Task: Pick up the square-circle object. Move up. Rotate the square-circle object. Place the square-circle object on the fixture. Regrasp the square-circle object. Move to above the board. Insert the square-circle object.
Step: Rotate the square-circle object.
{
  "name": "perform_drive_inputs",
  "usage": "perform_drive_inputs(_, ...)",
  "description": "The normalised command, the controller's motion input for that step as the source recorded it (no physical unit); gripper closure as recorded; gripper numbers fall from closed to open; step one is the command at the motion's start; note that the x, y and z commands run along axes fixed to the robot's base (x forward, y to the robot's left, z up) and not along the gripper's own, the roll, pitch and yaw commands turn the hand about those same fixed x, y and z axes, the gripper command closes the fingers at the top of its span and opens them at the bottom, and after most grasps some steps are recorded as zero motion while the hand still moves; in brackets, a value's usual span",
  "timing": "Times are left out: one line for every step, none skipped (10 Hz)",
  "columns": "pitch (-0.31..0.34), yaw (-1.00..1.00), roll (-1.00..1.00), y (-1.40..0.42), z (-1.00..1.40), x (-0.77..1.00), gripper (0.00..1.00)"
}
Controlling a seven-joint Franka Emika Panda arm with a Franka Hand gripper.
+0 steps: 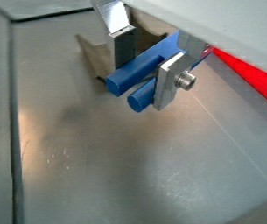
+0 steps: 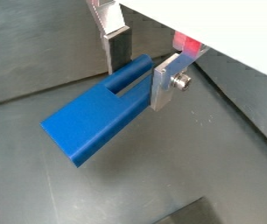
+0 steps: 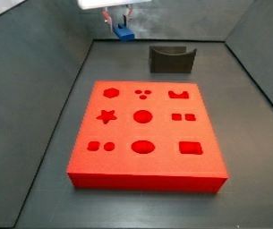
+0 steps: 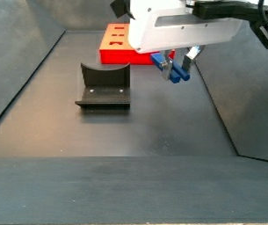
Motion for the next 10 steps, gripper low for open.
perform_drive_inputs(-0.022,-1.00,-0.02,0.02,-0.01,0.02,1.00)
perform_drive_inputs(-0.026,-1.00,-0.03,0.02,-0.01,0.02,1.00)
perform_drive_inputs(-0.030,-0.97,-0.03,0.02,-0.01,0.02,1.00)
perform_drive_inputs(-0.030,-0.58,-0.03,0.02,-0.01,0.02,1.00)
perform_drive_inputs(-0.030,-0.40,-0.03,0.02,-0.01,0.02,1.00)
perform_drive_inputs(-0.029,-0.27,-0.03,0.02,-0.01,0.01,1.00)
perform_drive_inputs(-0.028,-0.21,-0.03,0.02,-0.01,0.01,1.00)
perform_drive_inputs(0.000,0.00,0.00,0.00,-1.00,0.00,1.00)
perform_drive_inputs(-0.010,0.02,0.00,0.00,-1.00,0.01,1.00)
perform_drive_inputs(-0.029,0.02,-0.01,0.00,-1.00,0.02,1.00)
